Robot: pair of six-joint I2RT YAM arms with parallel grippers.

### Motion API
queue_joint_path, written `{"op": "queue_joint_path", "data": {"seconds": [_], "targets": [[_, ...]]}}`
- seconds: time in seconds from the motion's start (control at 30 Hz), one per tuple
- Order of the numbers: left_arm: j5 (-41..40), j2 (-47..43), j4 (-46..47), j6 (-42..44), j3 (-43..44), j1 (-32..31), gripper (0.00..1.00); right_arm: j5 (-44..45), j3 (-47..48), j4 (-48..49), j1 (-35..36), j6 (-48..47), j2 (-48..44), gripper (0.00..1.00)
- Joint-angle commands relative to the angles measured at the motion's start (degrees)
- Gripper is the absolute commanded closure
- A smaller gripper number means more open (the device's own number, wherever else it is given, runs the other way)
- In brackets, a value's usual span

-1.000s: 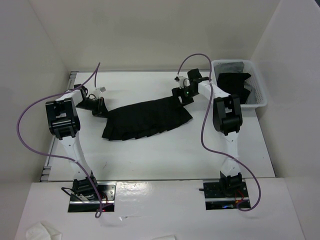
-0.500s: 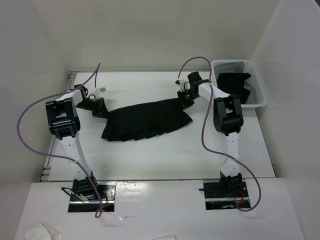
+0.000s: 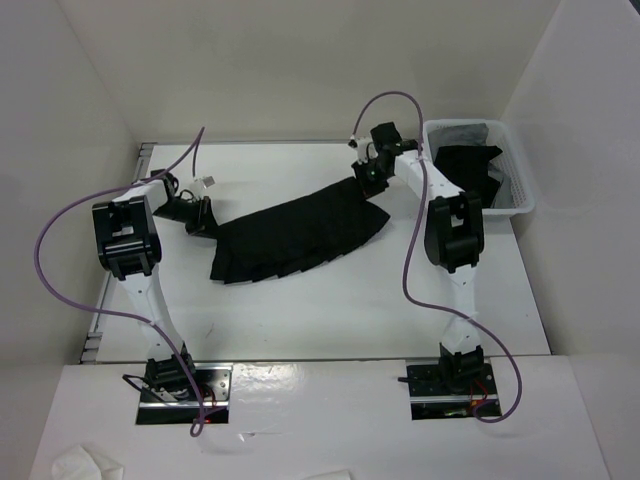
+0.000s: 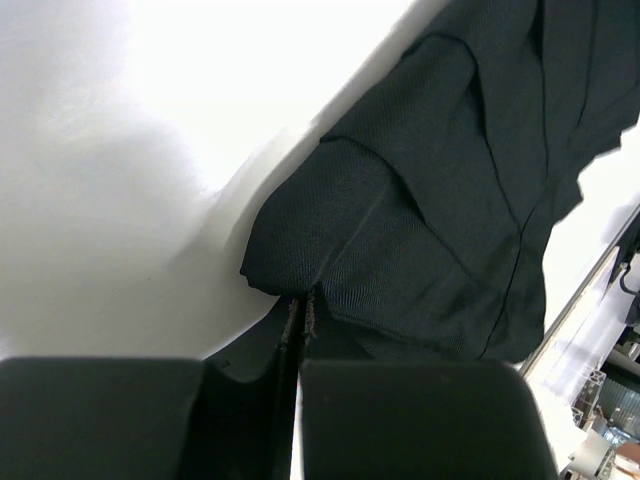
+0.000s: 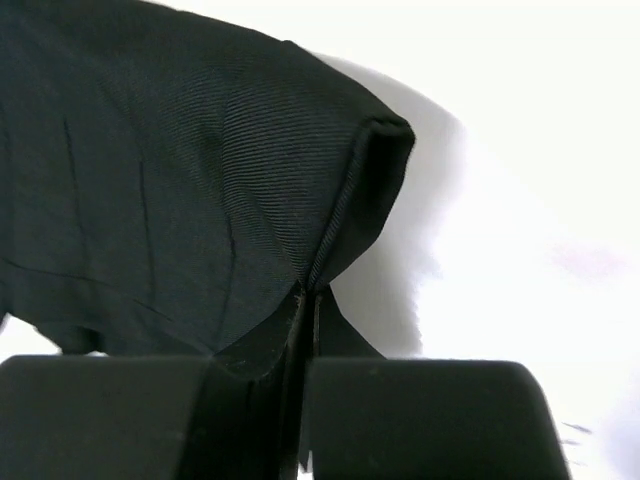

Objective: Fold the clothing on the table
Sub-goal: Fold the skirt

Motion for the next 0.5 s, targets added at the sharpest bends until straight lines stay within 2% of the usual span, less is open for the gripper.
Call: {"op": "queue_joint_path", "data": {"seconds": [0.0,0.3,0.47], "targets": [[-3.7,-1.3,-0.7,3.9,-1.2,0.0,1.00,6.8,7.5,-4.1,3.4,0.4,-2.2,1.00],[-2.6,-1.8,-0.7,3.9,-2.3,0.0,1.00,14.9,14.4,-8.3,14.9,1.0,2.1,1.00],[-2.1,-2.3,-0.7,3.9,-3.4,0.0,1.00,14.3,26.1,-14.7,18.0,1.5,7.8,1.00]]}}
